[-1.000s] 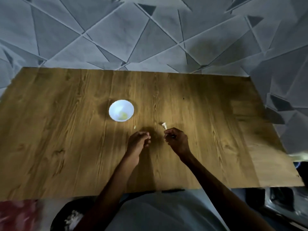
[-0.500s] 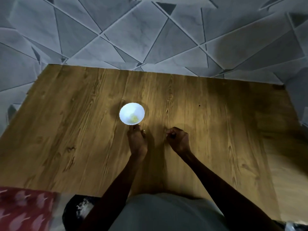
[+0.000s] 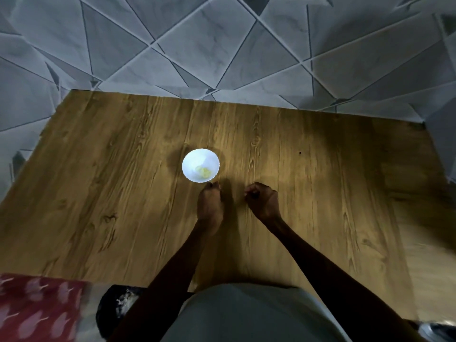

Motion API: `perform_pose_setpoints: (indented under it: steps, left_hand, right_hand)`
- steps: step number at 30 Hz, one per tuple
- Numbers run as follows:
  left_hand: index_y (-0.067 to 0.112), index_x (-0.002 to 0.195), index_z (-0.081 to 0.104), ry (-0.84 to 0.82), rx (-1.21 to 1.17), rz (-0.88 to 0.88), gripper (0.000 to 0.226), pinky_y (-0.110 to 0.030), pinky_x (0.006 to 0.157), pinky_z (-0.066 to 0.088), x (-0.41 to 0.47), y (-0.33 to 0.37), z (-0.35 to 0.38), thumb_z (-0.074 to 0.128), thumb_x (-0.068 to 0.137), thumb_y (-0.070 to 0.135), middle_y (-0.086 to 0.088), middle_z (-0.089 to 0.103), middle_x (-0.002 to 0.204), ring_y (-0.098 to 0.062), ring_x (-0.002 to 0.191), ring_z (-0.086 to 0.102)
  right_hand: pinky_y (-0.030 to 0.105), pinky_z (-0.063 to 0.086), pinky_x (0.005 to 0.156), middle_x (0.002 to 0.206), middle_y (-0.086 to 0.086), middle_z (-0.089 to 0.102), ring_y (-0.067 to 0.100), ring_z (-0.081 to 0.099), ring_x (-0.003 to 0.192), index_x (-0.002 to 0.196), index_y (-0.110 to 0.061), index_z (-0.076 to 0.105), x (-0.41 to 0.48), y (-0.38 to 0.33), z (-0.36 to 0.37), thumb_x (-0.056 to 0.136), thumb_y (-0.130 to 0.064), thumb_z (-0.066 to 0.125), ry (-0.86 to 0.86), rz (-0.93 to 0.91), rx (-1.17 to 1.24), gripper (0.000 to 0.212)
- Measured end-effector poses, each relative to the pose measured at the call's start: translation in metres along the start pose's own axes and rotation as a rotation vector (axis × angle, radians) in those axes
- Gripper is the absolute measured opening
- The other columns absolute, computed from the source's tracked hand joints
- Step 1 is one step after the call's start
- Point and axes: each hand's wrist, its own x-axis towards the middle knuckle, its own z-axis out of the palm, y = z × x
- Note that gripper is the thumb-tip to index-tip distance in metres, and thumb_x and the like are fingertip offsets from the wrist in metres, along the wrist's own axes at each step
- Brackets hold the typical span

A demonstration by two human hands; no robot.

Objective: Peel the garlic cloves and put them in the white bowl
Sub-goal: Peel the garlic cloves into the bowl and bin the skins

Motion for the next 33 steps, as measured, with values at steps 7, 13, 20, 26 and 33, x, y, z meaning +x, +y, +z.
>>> perform_pose_setpoints:
  steps: [7, 13, 20, 26, 33]
  left_hand:
    - [0.008, 0.080, 0.068, 0.200, -0.140, 0.022, 0.016, -0.024, 0.064, 0.038, 0.024, 0.005, -0.065, 0.055, 0.085, 0.002, -0.007, 0.066, 0.080, -0.020, 0.074, 0.061]
    - [0.004, 0.094, 0.073, -0.001, -0.030, -0.077, 0.024, -0.025, 0.075, 0.043, 0.070, -0.018, -0.067, 0.049, 0.090, 0.008, -0.009, 0.071, 0.098, -0.024, 0.094, 0.066]
    - [0.008, 0.080, 0.070, 0.128, -0.195, 0.078, 0.021, -0.022, 0.064, 0.040, 0.051, 0.004, -0.077, 0.051, 0.085, 0.001, 0.001, 0.068, 0.079, -0.013, 0.073, 0.061]
    - [0.012, 0.093, 0.072, -0.145, -0.411, 0.189, 0.014, -0.023, 0.079, 0.052, 0.011, 0.037, -0.036, 0.061, 0.088, 0.006, 0.000, 0.072, 0.091, -0.012, 0.087, 0.066]
    - [0.012, 0.113, 0.069, -0.316, -0.492, 0.020, 0.023, -0.018, 0.083, 0.047, -0.004, 0.054, -0.001, 0.064, 0.091, 0.010, -0.001, 0.071, 0.110, -0.011, 0.099, 0.064]
  right_hand:
    - [0.013, 0.052, 0.062, 0.079, -0.004, 0.069, 0.008, 0.066, 0.068, 0.087, -0.013, 0.071, 0.001, -0.013, 0.001, 0.089, -0.006, 0.068, 0.027, -0.007, 0.025, 0.008]
    - [0.016, 0.051, 0.062, 0.078, -0.006, 0.067, 0.002, 0.063, 0.064, 0.086, -0.018, 0.069, -0.003, -0.016, -0.005, 0.088, -0.001, 0.067, 0.030, 0.013, 0.021, 0.017]
    - [0.023, 0.057, 0.068, 0.091, -0.002, 0.070, 0.008, 0.068, 0.078, 0.094, -0.013, 0.070, -0.017, 0.001, -0.044, 0.088, -0.005, 0.068, 0.218, 0.080, -0.062, 0.010]
    - [0.027, 0.057, 0.063, 0.091, 0.003, 0.070, 0.014, 0.067, 0.074, 0.103, -0.009, 0.068, -0.013, 0.011, -0.055, 0.091, -0.018, 0.069, 0.095, -0.058, -0.216, 0.015]
    - [0.020, 0.054, 0.057, 0.083, 0.000, 0.070, 0.005, 0.064, 0.068, 0.094, -0.013, 0.069, 0.002, 0.023, -0.042, 0.095, -0.022, 0.059, 0.005, -0.174, -0.239, 0.014]
